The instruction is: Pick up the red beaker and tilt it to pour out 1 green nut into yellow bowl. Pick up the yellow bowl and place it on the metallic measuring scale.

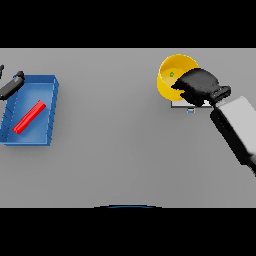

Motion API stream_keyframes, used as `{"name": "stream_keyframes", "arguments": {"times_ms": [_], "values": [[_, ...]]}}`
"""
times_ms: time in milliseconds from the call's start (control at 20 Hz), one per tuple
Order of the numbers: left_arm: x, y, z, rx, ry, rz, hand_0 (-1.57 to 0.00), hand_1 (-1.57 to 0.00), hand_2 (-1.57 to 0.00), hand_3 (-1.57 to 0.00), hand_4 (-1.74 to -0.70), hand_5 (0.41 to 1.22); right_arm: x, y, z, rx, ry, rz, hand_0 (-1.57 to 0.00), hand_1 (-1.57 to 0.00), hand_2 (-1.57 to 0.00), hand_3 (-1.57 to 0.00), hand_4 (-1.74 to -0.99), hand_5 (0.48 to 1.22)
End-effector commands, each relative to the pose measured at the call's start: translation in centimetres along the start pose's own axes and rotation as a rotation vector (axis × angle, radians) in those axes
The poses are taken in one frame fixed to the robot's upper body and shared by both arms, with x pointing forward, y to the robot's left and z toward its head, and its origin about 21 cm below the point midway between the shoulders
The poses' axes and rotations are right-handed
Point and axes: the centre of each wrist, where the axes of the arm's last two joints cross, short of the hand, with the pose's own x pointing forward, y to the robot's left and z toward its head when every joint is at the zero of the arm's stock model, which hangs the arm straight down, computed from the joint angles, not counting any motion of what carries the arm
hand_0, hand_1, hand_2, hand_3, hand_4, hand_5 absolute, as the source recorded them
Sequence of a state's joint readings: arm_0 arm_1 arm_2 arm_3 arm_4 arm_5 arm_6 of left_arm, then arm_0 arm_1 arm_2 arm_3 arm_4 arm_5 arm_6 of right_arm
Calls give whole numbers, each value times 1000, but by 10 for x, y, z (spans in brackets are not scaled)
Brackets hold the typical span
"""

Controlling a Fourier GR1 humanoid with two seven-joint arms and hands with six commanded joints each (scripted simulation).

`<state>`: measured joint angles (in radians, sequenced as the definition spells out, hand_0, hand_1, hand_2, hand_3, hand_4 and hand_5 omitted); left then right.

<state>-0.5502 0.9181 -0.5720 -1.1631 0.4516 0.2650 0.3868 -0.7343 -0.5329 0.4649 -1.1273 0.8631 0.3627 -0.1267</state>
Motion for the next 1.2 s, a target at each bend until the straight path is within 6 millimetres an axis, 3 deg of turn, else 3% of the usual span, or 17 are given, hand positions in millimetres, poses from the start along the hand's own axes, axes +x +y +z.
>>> {"name": "stream_keyframes", "arguments": {"times_ms": [0, 350, 650, 800, 900, 950, 1000, 1150], "values": [[-2, 3, 0, 6, 1, -2, 1, 1, 1, 1, -737, 738, -7, 2, 0, 2, 11, -12, -1570, -1571, -1549, -1147, -1741, 1221], [-3, 2, 0, 0, 11, -14, 1, 1, 1, 1, -724, 714, -45, 26, -6, 39, 117, -72, -1571, -1571, -1464, -1268, -1741, 1221], [-1, 0, 2, 1, 2, -12, 1, 1, 1, 1, -729, 714, -49, 37, -15, 69, 128, -151, -1548, -1571, -1393, -1407, -1741, 1221], [-6, 2, 0, 8, 8, -20, 1, 1, 1, 1, -727, 712, -51, 40, -18, 80, 135, -165, -1417, -1571, -1363, -1487, -1741, 1221], [-5, 0, 1, -4, 12, -19, 1, 1, 1, 1, -727, 715, -51, 37, -17, 99, 142, -171, -1397, -1571, -1385, -1363, -1741, 1221], [-5, -1, 1, -6, 14, -19, 1, 1, 1, 1, -729, 717, -54, 38, -16, 98, 134, -186, -1332, -1459, -1423, -1198, -1741, 1221], [-4, -2, 0, -7, 18, -19, 1, 1, 1, 1, -730, 720, -56, 39, -15, 92, 129, -198, -1128, -1322, -1330, -1057, -1701, 1221], [0, -5, -2, -23, -1, -21, 1, 1, 1, 1, -732, 729, -55, 41, -15, 115, 158, -219, -577, -828, -913, -742, -1588, 1016]]}}
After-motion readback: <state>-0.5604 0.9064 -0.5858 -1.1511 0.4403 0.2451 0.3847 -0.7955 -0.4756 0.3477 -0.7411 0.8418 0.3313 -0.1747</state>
